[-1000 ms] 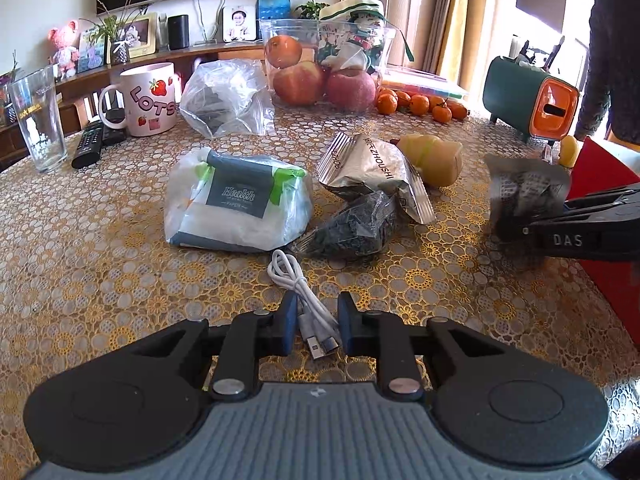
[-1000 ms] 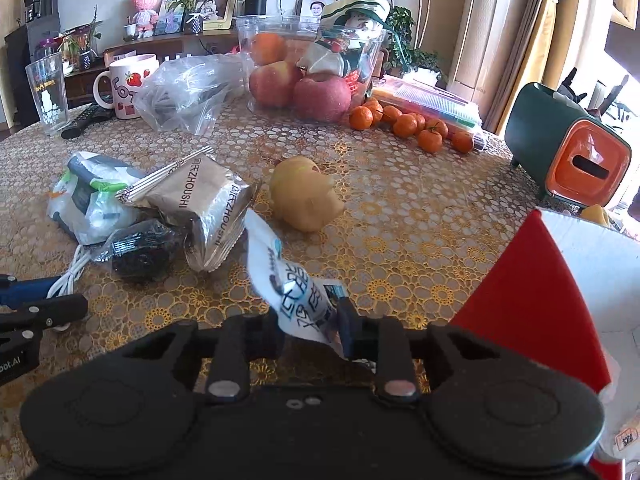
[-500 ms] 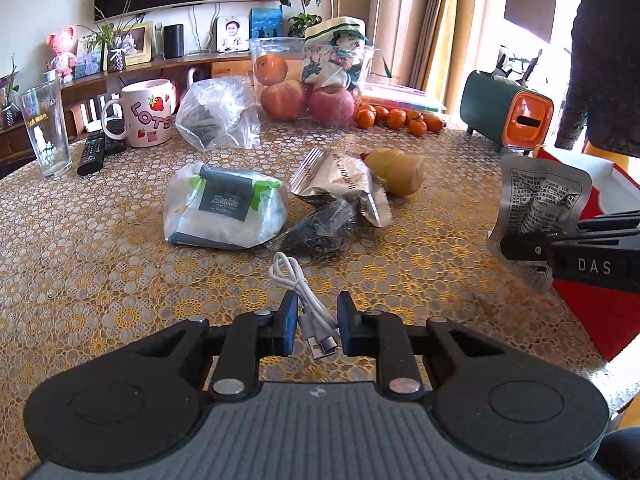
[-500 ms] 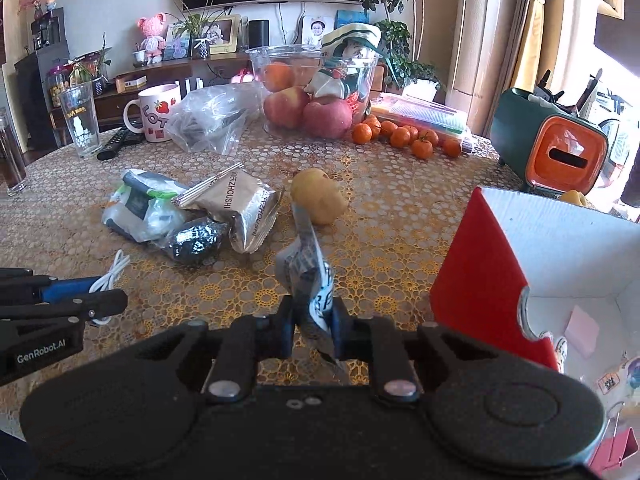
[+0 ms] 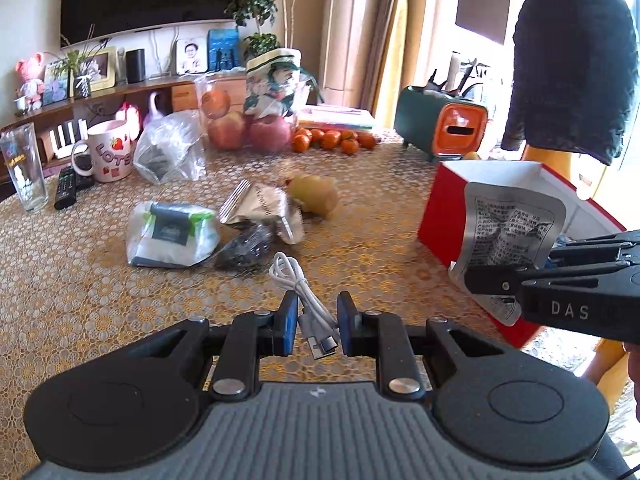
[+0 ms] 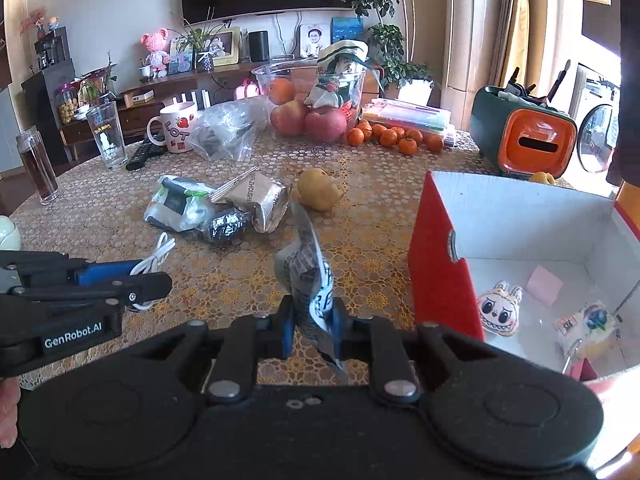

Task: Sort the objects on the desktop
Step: 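Carry the cable with the left tool while the right tool carries the pouch over the box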

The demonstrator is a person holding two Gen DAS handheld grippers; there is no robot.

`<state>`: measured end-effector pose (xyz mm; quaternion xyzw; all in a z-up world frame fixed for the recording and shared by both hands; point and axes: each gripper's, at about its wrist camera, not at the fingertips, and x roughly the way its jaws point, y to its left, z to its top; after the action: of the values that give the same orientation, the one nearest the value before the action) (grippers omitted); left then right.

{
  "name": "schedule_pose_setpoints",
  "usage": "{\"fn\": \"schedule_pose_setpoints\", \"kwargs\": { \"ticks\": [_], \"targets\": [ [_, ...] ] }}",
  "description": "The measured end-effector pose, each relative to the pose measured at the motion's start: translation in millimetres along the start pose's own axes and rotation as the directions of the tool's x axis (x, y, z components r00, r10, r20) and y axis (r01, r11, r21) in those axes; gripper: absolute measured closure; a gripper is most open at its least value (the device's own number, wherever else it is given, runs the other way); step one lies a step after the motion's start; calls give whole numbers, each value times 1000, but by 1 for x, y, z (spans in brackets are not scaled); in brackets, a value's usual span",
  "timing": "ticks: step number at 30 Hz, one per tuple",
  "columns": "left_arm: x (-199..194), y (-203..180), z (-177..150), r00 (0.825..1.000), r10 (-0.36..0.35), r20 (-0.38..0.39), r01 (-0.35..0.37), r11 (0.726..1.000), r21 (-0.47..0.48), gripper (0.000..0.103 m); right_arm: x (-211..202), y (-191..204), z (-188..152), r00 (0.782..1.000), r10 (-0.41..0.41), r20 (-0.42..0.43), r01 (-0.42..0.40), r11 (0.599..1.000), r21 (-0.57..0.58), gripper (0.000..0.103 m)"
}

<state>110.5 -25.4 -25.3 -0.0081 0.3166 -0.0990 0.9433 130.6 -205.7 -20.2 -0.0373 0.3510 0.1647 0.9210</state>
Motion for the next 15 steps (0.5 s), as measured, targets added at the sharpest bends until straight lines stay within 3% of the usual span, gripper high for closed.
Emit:
{"fn": "schedule_pose_setpoints", "kwargs": {
  "ticks": [15],
  "targets": [
    [-47, -68, 22, 993, -80, 82, 72, 993, 96, 83, -80, -32, -10, 993, -17, 113, 13, 999, 37, 86]
  ]
}}
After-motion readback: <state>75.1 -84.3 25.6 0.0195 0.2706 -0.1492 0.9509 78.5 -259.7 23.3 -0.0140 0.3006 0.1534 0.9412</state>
